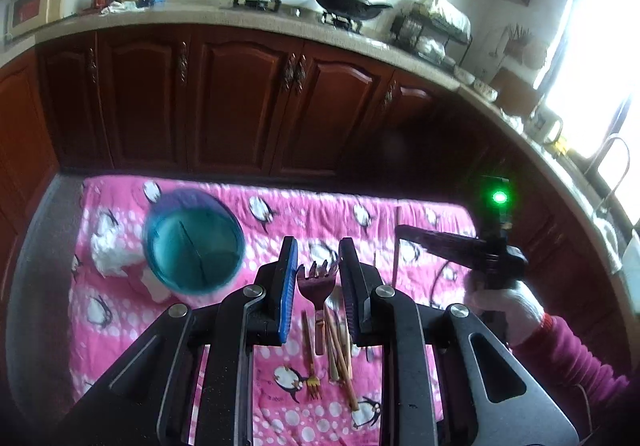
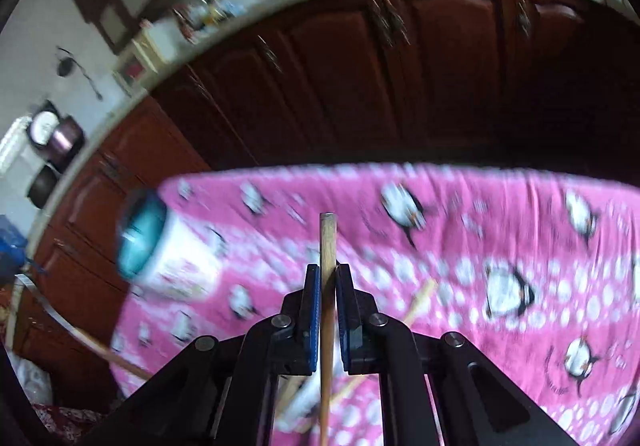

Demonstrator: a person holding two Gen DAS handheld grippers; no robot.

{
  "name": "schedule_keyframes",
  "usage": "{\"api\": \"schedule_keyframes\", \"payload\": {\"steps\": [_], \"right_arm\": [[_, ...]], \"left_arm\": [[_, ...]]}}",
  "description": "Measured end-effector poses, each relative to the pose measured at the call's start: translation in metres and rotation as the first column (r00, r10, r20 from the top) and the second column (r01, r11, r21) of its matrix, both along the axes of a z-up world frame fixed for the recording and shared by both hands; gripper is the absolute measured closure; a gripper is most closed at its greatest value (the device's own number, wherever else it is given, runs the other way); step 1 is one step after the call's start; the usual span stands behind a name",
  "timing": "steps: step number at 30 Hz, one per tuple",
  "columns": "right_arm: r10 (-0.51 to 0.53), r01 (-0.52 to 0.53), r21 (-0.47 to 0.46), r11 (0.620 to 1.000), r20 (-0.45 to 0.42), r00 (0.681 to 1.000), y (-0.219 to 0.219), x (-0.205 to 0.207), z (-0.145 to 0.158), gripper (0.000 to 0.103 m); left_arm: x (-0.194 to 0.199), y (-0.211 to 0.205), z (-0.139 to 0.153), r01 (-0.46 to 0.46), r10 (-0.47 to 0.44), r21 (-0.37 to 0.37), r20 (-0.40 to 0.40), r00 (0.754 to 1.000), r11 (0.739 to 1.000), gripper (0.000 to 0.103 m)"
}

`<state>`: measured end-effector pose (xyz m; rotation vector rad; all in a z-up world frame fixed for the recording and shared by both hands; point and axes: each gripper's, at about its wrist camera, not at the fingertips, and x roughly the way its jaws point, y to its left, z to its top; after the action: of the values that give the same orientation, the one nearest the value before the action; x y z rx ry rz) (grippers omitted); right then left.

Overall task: Organize utensils
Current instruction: 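Lift the fork with the left gripper while the right carries the chopstick to the cup, then open the left gripper over the cup while the right releases the chopstick into it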

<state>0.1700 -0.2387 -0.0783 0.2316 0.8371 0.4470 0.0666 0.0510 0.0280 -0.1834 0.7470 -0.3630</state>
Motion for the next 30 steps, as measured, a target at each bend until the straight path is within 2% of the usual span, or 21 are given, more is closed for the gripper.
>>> {"api": "schedule_keyframes", "payload": {"steps": [5,7,10,17,22,25,30], "right_arm": [[0.051,-0.071,0.136,0.988,0.146,0.988,0.038,0.002,0.064,0.096],[0.077,-0.099,0.110,0.989,0.192,0.978,0.066,0.006,0.080,0.096],[0.112,-0.142,0.127,0.982,0.216,0.970,0.092,0.015,0.095,0.097],[0.175,-0.201,0.067,0.977,0.276,0.945,0.113,0.017,0.130,0.097],[0.209,-0.239,0.068,0.969,0.301,0.931,0.119,0.015,0.150,0.097],[0.233,-0.256,0.029,0.966,0.319,0.919,0.132,0.012,0.157,0.097],[0.245,-0.255,-0.002,0.967,0.285,0.927,0.163,0.022,0.133,0.097]], "left_arm": [[0.016,0.033,0.036,-0.080,0.079,0.014,0.060,0.995,0.997,0.083],[0.025,0.048,0.044,-0.113,0.112,0.008,0.068,0.991,0.994,0.083],[0.038,0.066,0.048,-0.150,0.149,0.001,0.069,0.986,0.989,0.083],[0.066,0.095,0.040,-0.229,0.226,0.039,0.061,0.972,0.973,0.083],[0.081,0.105,0.026,-0.270,0.267,0.054,0.052,0.962,0.961,0.083],[0.089,0.106,0.015,-0.288,0.285,0.074,0.043,0.958,0.955,0.083],[0.101,0.101,-0.010,-0.313,0.313,0.113,0.021,0.950,0.943,0.083]]}}
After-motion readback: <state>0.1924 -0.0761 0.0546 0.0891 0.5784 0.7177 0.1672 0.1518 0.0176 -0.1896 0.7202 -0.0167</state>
